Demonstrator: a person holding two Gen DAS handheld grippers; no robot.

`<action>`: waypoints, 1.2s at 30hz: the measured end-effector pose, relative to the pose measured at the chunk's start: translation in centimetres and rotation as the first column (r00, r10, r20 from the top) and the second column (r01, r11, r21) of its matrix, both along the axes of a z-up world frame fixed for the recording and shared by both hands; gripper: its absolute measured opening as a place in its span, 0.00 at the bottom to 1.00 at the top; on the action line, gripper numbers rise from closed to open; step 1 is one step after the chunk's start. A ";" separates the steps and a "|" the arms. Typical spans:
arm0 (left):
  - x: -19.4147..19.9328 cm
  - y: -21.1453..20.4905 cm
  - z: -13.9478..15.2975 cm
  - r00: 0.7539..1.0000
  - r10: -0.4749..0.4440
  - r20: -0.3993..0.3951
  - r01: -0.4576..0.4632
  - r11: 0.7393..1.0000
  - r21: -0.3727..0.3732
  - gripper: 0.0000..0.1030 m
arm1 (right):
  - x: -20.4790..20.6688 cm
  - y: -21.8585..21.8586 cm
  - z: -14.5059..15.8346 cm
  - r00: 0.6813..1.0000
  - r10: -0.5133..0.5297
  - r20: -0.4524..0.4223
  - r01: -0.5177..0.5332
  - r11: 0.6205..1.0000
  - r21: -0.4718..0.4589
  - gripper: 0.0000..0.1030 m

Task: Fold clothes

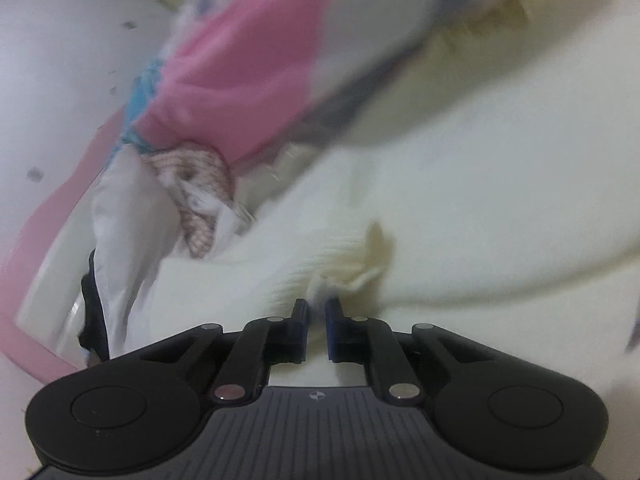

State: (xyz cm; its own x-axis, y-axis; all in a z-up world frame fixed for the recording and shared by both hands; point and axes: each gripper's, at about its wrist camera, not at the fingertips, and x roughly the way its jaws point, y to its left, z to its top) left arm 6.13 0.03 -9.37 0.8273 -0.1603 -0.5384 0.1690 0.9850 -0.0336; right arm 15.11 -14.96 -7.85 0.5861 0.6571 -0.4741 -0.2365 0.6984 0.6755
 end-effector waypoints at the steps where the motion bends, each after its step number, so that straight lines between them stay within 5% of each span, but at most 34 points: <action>1: 0.0 0.1 0.0 1.000 0.000 0.000 0.000 1.000 0.000 0.61 | -0.2 -0.1 0.8 0.999 -0.002 0.032 0.002 1.000 -0.013 0.08; 6: -0.1 0.2 0.0 1.000 -0.002 0.000 0.002 1.000 0.003 0.61 | -0.1 -1.6 4.3 0.985 -0.040 0.165 0.054 0.995 -0.081 0.08; 17: -0.3 0.4 -0.1 1.000 -0.003 -0.002 0.003 1.000 0.007 0.63 | 1.2 -8.2 5.5 0.956 -0.161 0.246 0.214 0.955 -0.205 0.08; 29: -0.4 0.6 -0.3 1.000 -0.001 0.001 0.001 1.000 0.020 0.64 | 1.3 -15.9 3.2 0.921 -0.328 0.211 0.373 0.899 -0.229 0.08; 36: -0.3 0.7 0.1 1.000 0.002 -0.015 -0.001 1.000 0.029 0.66 | 1.3 -18.3 0.6 0.920 -0.372 0.126 0.389 0.906 -0.168 0.08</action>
